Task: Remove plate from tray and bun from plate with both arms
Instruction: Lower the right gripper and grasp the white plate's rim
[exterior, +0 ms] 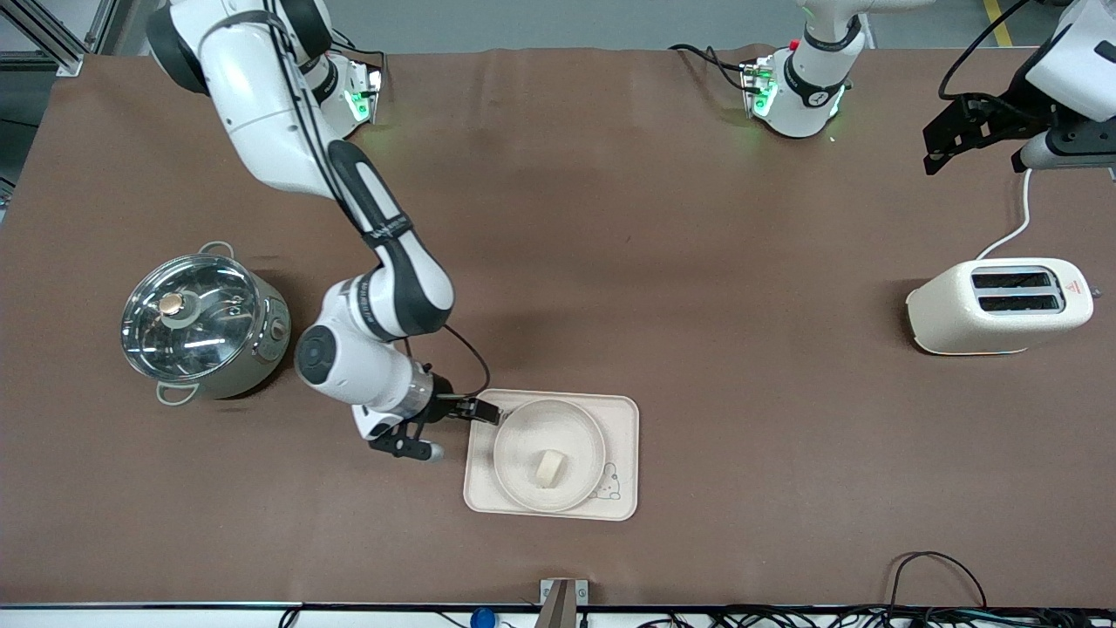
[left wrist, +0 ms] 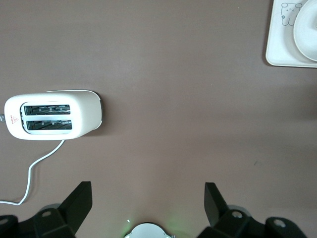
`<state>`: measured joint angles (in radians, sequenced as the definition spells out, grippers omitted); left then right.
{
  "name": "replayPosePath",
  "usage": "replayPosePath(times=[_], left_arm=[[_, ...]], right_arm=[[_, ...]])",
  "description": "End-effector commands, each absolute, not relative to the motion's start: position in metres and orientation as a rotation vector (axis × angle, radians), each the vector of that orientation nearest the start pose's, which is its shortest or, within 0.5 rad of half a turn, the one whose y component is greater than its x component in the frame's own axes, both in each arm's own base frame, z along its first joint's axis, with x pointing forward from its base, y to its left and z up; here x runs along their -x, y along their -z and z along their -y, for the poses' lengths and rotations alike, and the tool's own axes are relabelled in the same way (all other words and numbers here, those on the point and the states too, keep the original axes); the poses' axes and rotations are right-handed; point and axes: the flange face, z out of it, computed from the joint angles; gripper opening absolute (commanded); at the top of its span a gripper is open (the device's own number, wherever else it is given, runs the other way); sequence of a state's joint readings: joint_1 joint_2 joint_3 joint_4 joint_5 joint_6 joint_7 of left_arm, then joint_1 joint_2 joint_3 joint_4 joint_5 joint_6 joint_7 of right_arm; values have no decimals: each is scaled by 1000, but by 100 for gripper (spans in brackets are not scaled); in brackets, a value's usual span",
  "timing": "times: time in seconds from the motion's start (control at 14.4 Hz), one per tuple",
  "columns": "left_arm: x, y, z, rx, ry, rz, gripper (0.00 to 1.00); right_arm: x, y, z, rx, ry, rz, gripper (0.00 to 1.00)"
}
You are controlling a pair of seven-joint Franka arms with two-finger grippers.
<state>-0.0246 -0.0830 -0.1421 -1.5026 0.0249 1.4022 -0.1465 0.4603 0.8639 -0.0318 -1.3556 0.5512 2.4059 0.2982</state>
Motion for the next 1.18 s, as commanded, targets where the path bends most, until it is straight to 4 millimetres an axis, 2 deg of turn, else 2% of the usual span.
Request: replayPosePath(times=[0.0, 0.21, 0.35, 0.49, 0.76, 1.11], left_arm=[[-498, -700, 81, 3100, 8, -17, 100], [-499, -698, 81, 3100, 4, -17, 100], [-500, -697, 81, 3100, 1, -19, 100], [-501, -696, 80, 3100, -3, -17, 100], [-506, -690, 80, 3100, -20, -13, 100], [-508, -687, 80, 3101, -28, -30, 100]], right_arm=[[-693, -220, -323, 2679, 58, -356, 89], [-694, -214, -325, 2677, 76, -360, 63], [-695, -206, -326, 2674, 94, -366, 53], [-696, -203, -334, 2658, 95, -361, 50], [-706, -203, -337, 2627, 106, -427, 50], [-713, -187, -341, 2623, 129, -429, 50]])
